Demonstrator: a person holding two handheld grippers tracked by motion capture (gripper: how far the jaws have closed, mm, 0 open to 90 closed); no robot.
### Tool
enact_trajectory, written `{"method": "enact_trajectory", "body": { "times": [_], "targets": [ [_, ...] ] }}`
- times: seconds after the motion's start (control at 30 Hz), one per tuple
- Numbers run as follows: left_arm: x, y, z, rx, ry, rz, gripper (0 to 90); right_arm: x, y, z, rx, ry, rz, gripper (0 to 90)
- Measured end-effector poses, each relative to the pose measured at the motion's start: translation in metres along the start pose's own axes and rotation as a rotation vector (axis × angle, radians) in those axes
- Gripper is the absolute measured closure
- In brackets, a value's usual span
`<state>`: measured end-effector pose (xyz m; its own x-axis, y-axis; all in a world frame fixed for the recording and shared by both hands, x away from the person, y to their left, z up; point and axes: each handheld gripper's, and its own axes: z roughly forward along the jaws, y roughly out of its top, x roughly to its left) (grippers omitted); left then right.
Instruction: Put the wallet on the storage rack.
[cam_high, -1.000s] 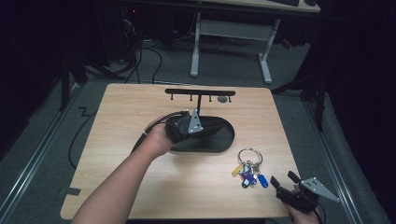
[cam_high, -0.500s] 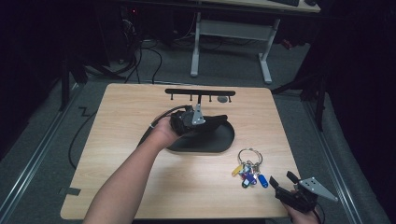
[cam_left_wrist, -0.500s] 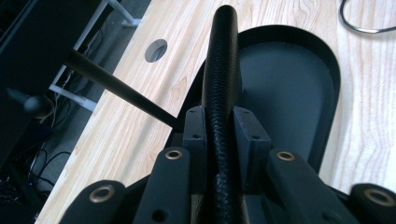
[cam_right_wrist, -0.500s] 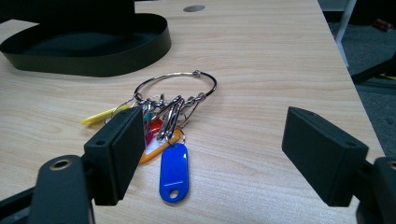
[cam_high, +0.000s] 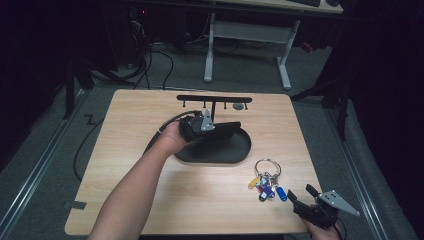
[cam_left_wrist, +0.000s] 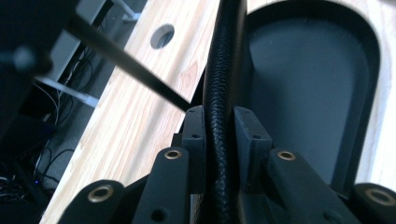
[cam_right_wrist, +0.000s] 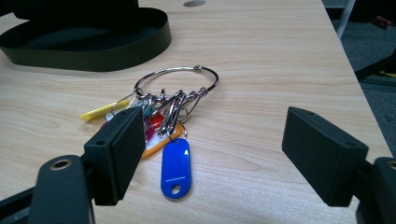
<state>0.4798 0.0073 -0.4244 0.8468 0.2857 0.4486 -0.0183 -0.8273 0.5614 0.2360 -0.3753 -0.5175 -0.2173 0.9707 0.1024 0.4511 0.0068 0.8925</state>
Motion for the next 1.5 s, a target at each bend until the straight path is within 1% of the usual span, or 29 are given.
{"method": "enact_trajectory", "body": {
  "times": [0.1, 0.17, 0.2, 0.3, 0.4, 0.43, 0.5, 0.53, 0.6, 0.73, 0.77, 0.9, 0.97, 1.0, 1.03, 1.1, 1.13, 1.17, 1.23, 1.3, 1.33, 1.37, 1.4, 1.43, 1.5],
  "targets": [
    [-0.001, -0.007, 0.003, 0.028, -0.001, 0.003, 76.6, 0.001, 0.0, 0.0, 0.004, -0.001, 0.0, 21.8],
    [-0.002, -0.011, 0.005, 0.049, 0.008, 0.012, 76.6, 0.002, 0.0, 0.0, 0.001, -0.003, -0.001, 21.8],
    [-0.003, -0.012, 0.007, 0.053, 0.003, 0.01, 76.6, 0.002, 0.0, 0.0, 0.003, -0.002, -0.002, 21.8],
    [-0.005, -0.014, 0.01, 0.065, 0.01, 0.017, 76.6, 0.002, 0.0, 0.0, 0.003, -0.001, -0.002, 21.8],
    [-0.007, -0.016, 0.015, 0.085, 0.012, 0.031, 76.6, 0.002, -0.001, 0.001, 0.006, -0.001, -0.006, 21.8],
    [-0.008, -0.017, 0.016, 0.082, 0.023, 0.034, 76.7, 0.002, -0.001, 0.001, 0.007, 0.0, -0.007, 21.8],
    [-0.011, -0.017, 0.017, 0.076, 0.027, 0.037, 76.7, 0.002, -0.001, 0.002, 0.01, 0.002, -0.007, 21.8],
    [-0.012, -0.017, 0.017, 0.076, 0.029, 0.047, 76.7, 0.002, -0.001, 0.002, 0.01, 0.002, -0.009, 21.8],
    [-0.015, -0.017, 0.017, 0.075, 0.024, 0.056, 76.5, 0.003, -0.001, 0.003, 0.011, 0.004, -0.011, 21.8],
    [-0.02, -0.019, 0.017, 0.063, 0.009, 0.053, 76.1, 0.005, -0.001, 0.003, 0.013, 0.007, -0.019, 21.8],
    [-0.022, -0.02, 0.017, 0.059, -0.005, 0.046, 75.8, 0.006, 0.0, 0.003, 0.013, 0.007, -0.02, 21.8],
    [-0.029, -0.022, 0.019, 0.057, -0.024, 0.019, 74.6, 0.007, 0.0, 0.003, 0.009, 0.014, -0.025, 21.8],
    [-0.034, -0.022, 0.021, 0.063, -0.038, 0.021, 73.6, 0.007, 0.0, 0.003, 0.01, 0.014, -0.023, 21.8],
    [-0.036, -0.022, 0.022, 0.069, -0.042, 0.029, 72.8, 0.007, 0.0, 0.003, 0.01, 0.014, -0.026, 21.8],
    [-0.037, -0.021, 0.023, 0.069, -0.042, 0.028, 72.3, 0.007, 0.0, 0.003, 0.009, 0.014, -0.026, 21.8],
    [-0.037, -0.021, 0.025, 0.083, -0.056, 0.023, 70.8, 0.008, 0.001, 0.002, 0.011, 0.016, -0.029, 21.8],
    [-0.036, -0.021, 0.025, 0.081, -0.059, 0.005, 70.4, 0.008, 0.001, 0.002, 0.01, 0.016, -0.028, 21.8],
    [-0.036, -0.02, 0.025, 0.084, -0.059, -0.002, 70.0, 0.008, 0.001, 0.002, 0.009, 0.014, -0.027, 21.8],
    [-0.035, -0.02, 0.024, 0.08, -0.08, -0.032, 67.9, 0.007, 0.001, 0.002, 0.006, 0.013, -0.023, 21.8],
    [-0.035, -0.019, 0.023, 0.068, -0.1, -0.06, 63.8, 0.006, 0.001, 0.002, 0.005, 0.013, -0.022, 21.8],
    [-0.035, -0.019, 0.022, 0.053, -0.111, -0.069, 62.1, 0.006, 0.001, 0.002, 0.005, 0.012, -0.021, 21.8],
    [-0.035, -0.019, 0.021, 0.039, -0.123, -0.07, 60.9, 0.006, 0.001, 0.002, 0.005, 0.013, -0.022, 21.8],
    [-0.035, -0.018, 0.019, 0.025, -0.122, -0.071, 60.3, 0.006, 0.001, 0.002, 0.004, 0.013, -0.021, 21.8],
    [-0.035, -0.018, 0.018, 0.021, -0.12, -0.077, 60.8, 0.006, 0.001, 0.002, 0.006, 0.015, -0.022, 21.8],
    [-0.034, -0.017, 0.014, 0.01, -0.117, -0.098, 60.3, 0.006, 0.001, 0.002, 0.004, 0.016, -0.028, 21.8]
  ]
}}
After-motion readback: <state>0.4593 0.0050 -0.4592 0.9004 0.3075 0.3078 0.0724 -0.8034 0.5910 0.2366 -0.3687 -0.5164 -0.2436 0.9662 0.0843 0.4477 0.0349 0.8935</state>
